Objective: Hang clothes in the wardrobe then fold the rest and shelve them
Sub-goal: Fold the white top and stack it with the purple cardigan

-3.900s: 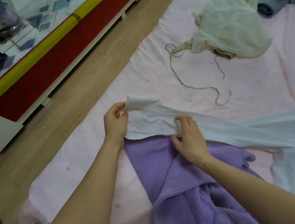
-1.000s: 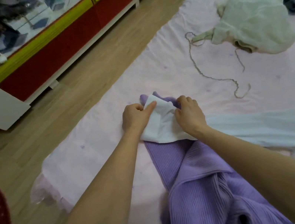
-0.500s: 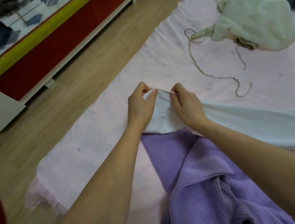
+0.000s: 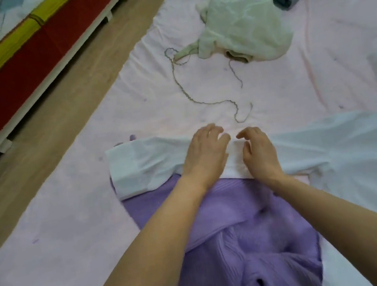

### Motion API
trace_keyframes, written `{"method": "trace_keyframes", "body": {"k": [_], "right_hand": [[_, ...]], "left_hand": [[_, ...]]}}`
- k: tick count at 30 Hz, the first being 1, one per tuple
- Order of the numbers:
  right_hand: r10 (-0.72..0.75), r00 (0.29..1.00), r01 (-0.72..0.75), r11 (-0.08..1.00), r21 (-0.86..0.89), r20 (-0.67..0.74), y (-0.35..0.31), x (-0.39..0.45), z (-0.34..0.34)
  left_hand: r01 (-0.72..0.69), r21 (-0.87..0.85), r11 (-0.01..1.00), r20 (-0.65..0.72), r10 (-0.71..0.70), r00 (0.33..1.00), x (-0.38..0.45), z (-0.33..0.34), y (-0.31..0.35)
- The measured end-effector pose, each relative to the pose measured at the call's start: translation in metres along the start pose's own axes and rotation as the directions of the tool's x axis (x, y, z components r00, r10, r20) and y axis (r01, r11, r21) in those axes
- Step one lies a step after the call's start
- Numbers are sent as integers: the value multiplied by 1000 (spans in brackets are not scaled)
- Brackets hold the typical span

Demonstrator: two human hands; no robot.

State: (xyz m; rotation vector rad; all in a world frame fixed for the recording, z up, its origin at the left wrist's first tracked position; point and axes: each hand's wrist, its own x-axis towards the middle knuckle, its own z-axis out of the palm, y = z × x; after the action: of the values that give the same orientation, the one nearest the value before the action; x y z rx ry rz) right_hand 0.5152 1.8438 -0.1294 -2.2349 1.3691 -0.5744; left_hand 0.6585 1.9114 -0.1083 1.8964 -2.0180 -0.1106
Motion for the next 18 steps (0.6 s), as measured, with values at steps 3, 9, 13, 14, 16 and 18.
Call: {"method": "trace_keyframes", "body": {"k": [3,9,13,14,16,18], "right_hand": [[139,990,-134,978,-159,21,59,12,-49],[158,977,-88,910,-406,144,147,37,-100],[182,954,-38,860,-509,237,196,64,-105],[207,945,-44,846,-532,252,198,69,-103],[237,943,-82,845,-528,232,206,82,-103],[204,967,-125,903,-412,153,210,89,-101]], "left_hand": [[-176,-81,981,124,185,975,20,24,52],[-293,-27,956,275,289,917,60,84,137],[-360,137,923,348,295,890,70,120,155],[-352,150,924,346,284,894,67,123,151],[-289,163,943,322,226,919,71,127,150],[-194,205,959,289,130,948,76,122,151]]}}
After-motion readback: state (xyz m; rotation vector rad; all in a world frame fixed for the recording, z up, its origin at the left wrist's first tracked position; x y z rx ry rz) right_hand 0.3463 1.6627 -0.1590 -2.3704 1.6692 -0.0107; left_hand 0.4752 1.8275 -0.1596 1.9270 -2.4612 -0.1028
